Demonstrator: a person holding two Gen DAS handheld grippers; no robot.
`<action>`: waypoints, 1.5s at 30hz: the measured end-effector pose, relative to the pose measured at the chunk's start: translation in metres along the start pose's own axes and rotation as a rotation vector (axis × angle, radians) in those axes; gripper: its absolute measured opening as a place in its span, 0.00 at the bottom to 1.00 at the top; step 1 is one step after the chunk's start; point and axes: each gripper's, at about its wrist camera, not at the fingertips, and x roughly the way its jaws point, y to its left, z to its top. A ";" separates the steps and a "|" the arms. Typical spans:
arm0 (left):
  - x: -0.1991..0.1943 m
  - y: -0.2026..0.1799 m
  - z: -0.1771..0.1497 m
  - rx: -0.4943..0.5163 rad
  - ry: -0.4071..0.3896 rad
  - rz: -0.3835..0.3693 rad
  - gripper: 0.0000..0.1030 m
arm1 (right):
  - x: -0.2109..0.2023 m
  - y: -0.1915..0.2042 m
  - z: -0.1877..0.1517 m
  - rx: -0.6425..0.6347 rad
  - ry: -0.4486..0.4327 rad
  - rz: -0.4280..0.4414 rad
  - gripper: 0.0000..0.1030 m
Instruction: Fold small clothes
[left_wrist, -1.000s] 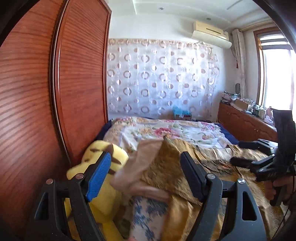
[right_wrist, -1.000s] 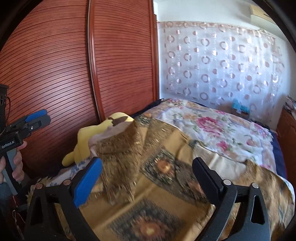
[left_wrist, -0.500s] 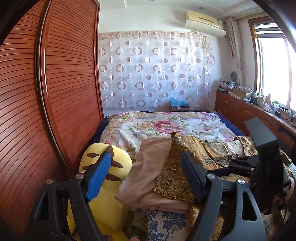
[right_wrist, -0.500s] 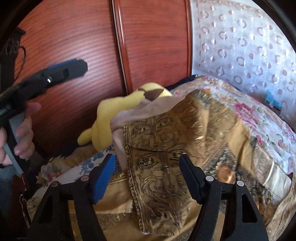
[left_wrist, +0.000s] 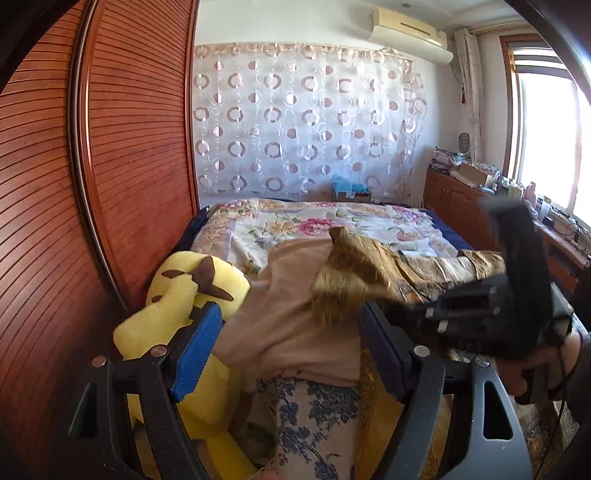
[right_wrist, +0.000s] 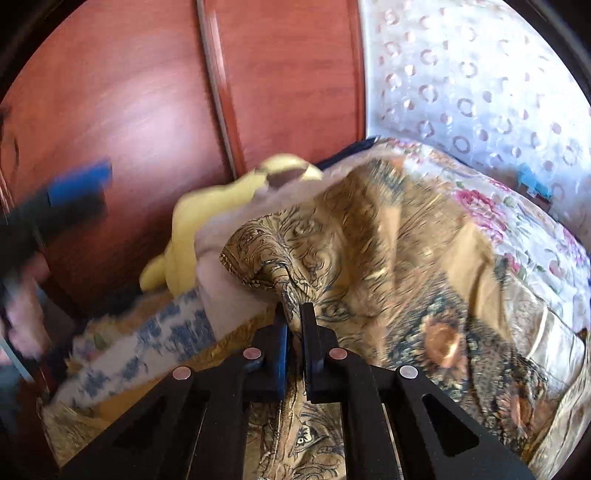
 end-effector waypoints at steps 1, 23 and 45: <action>0.001 -0.005 -0.005 0.003 0.009 -0.014 0.76 | -0.006 -0.005 -0.001 0.028 -0.025 0.006 0.06; 0.014 -0.118 -0.023 0.148 0.174 -0.142 0.76 | -0.139 -0.094 -0.062 0.193 -0.121 -0.295 0.57; 0.074 -0.219 -0.048 0.282 0.387 -0.225 0.76 | -0.232 -0.196 -0.201 0.511 0.052 -0.583 0.67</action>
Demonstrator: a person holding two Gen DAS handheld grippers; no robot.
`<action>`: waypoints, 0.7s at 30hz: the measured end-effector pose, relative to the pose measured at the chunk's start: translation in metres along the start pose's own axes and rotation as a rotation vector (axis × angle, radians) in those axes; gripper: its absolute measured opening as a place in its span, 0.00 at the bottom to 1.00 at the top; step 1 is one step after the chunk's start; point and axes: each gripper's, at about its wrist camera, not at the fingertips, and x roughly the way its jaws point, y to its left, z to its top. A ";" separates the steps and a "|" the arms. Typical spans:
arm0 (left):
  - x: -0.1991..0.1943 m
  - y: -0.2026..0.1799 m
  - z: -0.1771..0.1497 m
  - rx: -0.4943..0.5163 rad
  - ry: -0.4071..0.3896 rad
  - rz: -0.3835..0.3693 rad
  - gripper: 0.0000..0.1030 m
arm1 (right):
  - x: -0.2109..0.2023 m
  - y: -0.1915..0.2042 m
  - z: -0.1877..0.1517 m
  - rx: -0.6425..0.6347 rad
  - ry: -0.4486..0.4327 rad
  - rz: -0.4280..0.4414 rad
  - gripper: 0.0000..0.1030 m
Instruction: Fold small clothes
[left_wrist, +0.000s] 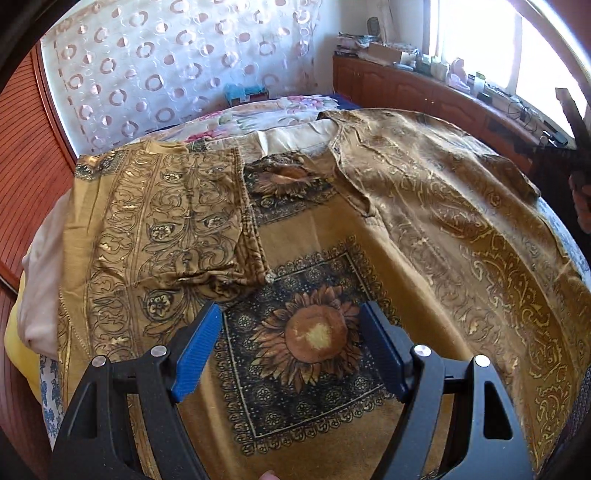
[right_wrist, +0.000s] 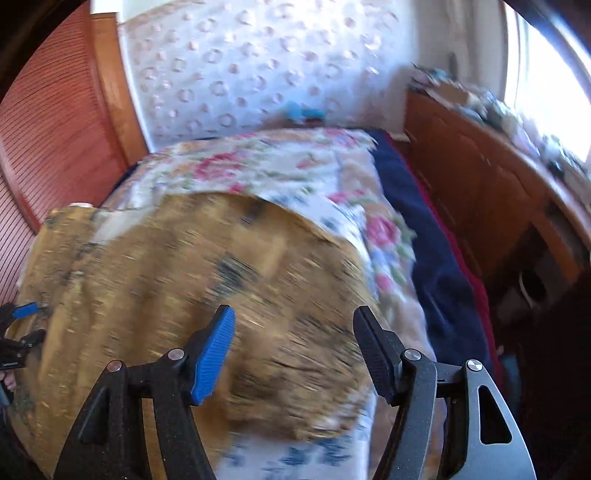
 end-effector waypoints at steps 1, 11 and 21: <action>0.001 0.001 0.000 -0.005 0.002 -0.008 0.76 | 0.002 -0.005 -0.003 0.020 0.011 0.002 0.67; 0.003 0.004 0.000 -0.026 0.013 -0.033 0.80 | 0.021 -0.038 -0.021 0.162 0.102 0.068 0.67; 0.002 0.004 0.000 -0.026 0.013 -0.032 0.80 | 0.000 -0.066 -0.012 0.118 0.103 0.087 0.27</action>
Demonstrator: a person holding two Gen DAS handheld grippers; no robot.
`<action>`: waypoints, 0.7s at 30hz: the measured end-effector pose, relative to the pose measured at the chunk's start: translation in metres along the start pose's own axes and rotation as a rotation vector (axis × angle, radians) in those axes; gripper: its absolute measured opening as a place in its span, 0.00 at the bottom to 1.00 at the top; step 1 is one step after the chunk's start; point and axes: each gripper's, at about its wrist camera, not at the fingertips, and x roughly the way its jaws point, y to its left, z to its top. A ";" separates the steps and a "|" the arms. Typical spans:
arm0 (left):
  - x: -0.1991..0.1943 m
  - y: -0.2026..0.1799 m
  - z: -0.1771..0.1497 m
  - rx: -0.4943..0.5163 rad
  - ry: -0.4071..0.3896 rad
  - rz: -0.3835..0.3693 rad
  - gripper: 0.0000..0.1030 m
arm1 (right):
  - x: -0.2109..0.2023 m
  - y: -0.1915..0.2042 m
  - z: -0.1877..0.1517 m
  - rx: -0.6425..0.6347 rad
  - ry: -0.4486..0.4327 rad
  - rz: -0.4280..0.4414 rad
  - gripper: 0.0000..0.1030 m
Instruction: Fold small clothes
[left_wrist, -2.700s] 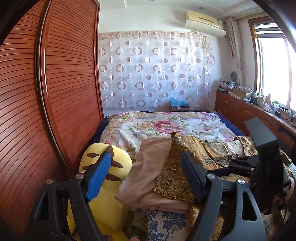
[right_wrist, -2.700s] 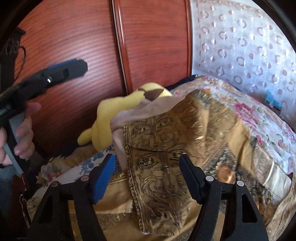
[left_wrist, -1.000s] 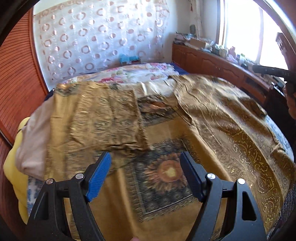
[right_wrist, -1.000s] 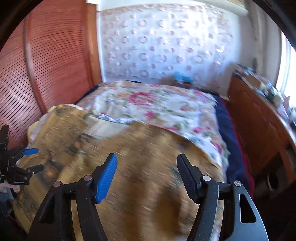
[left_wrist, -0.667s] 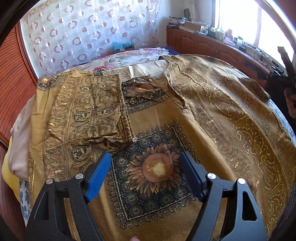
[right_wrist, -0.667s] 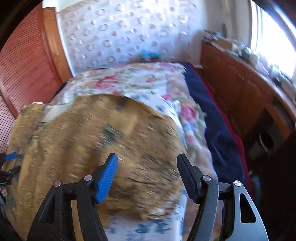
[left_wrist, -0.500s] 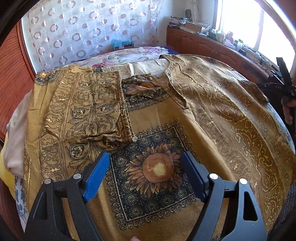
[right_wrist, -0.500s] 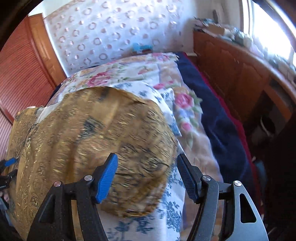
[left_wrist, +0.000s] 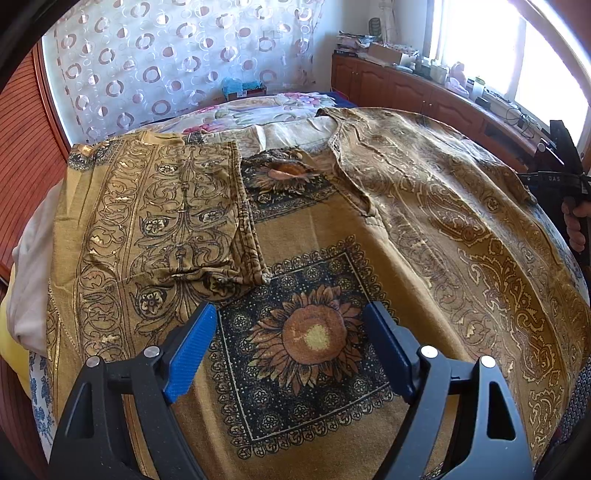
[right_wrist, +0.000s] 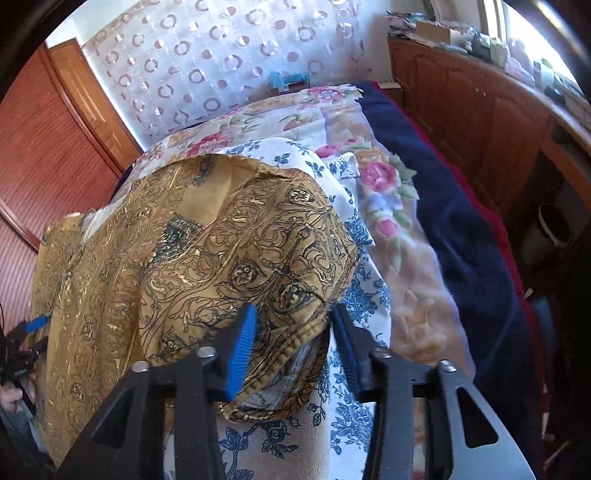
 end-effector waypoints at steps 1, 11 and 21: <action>0.000 0.000 0.000 0.000 0.000 0.000 0.80 | -0.002 0.002 0.000 -0.020 -0.007 -0.031 0.24; 0.002 -0.002 0.000 0.004 0.002 0.003 0.83 | -0.038 0.043 0.010 -0.166 -0.184 -0.099 0.07; 0.005 -0.003 0.003 0.000 0.009 -0.002 0.88 | -0.066 0.138 0.009 -0.352 -0.284 0.075 0.07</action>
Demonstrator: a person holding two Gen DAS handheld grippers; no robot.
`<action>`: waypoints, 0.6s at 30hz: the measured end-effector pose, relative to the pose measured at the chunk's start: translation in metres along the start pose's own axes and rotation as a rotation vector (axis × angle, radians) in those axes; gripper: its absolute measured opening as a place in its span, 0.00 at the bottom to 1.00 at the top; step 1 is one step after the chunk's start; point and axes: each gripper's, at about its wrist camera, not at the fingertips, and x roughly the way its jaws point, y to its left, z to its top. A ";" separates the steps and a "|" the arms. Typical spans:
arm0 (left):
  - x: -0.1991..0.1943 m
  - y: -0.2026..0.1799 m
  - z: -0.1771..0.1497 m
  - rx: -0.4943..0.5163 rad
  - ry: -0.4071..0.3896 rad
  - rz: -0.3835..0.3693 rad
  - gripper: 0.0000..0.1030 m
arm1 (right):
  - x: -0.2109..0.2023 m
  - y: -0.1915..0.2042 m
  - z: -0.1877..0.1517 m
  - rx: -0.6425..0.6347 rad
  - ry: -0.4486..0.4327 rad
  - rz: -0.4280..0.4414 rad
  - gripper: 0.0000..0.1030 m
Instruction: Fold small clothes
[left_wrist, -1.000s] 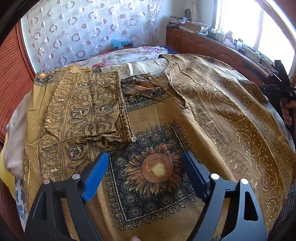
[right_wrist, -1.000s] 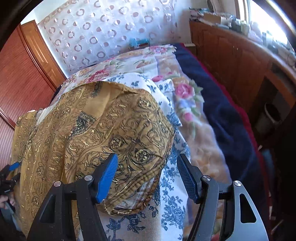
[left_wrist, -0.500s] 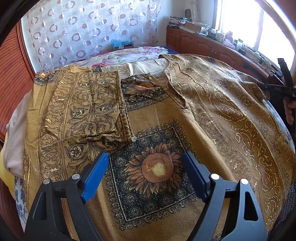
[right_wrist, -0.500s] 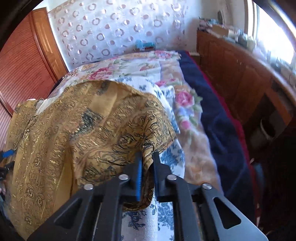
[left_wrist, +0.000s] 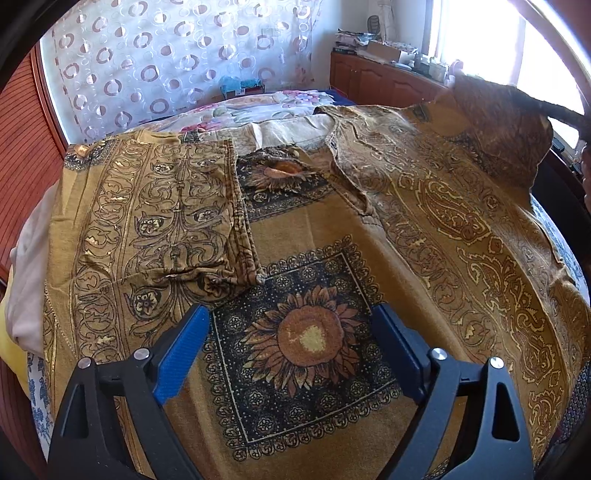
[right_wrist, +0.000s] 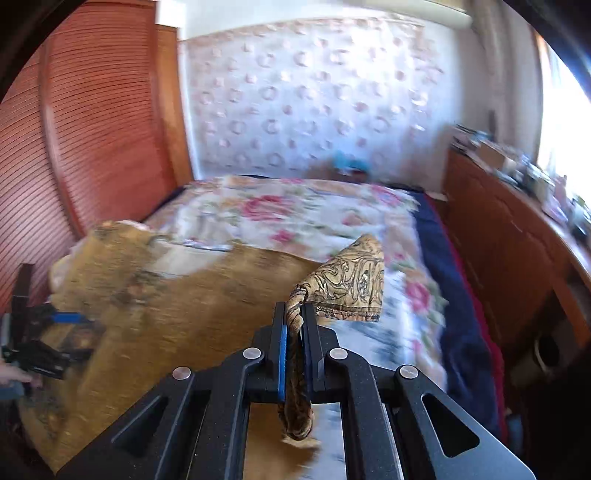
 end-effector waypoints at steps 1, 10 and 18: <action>0.000 0.000 0.000 -0.002 0.000 0.001 0.88 | 0.001 0.012 0.000 -0.011 0.004 0.035 0.07; 0.000 0.000 0.000 -0.001 0.006 0.003 0.88 | 0.008 0.028 -0.011 -0.038 0.024 0.086 0.49; -0.023 0.016 0.008 -0.042 -0.066 -0.011 0.88 | 0.061 0.012 -0.009 -0.026 0.113 0.005 0.49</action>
